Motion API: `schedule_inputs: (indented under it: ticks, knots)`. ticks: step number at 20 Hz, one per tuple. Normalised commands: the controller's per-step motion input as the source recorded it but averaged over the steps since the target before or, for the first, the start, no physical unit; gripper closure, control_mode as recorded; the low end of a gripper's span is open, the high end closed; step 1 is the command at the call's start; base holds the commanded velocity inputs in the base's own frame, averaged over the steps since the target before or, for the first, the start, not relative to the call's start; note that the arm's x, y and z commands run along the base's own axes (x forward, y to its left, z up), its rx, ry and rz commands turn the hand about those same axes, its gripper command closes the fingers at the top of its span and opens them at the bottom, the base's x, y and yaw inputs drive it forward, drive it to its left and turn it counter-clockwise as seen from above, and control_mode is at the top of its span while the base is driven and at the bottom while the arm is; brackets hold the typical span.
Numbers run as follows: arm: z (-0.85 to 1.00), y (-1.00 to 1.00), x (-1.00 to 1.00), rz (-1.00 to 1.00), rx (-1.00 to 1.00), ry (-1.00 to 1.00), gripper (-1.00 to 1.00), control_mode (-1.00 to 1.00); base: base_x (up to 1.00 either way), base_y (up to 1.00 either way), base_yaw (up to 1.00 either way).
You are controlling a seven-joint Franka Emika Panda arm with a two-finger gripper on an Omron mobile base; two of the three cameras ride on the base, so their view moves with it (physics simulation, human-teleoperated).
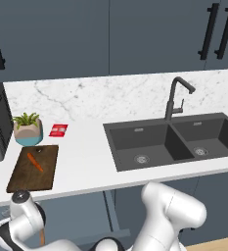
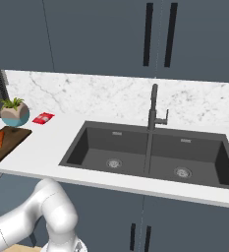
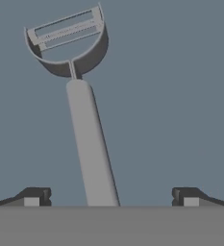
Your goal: Place the appropriate cutting tool for cutting the carrot skin on the cutting board.
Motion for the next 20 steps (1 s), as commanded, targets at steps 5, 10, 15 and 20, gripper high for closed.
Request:
schedule_inputs:
  ticks: [5,10,15,20]
  knots:
    - [-0.01,0.03,0.00,0.00,0.00,0.00,-1.00,-1.00,0.00,0.00,0.00]
    - [0.00,0.00,0.00,0.00,0.00,0.00,-1.00,-1.00,0.00,0.00,0.00]
    - [0.00,0.00,0.00,0.00,0.00,0.00,1.00,-1.00,0.00,0.00,0.00]
    - [0.00,0.00,0.00,0.00,0.00,0.00,1.00,-1.00,0.00,0.00,0.00]
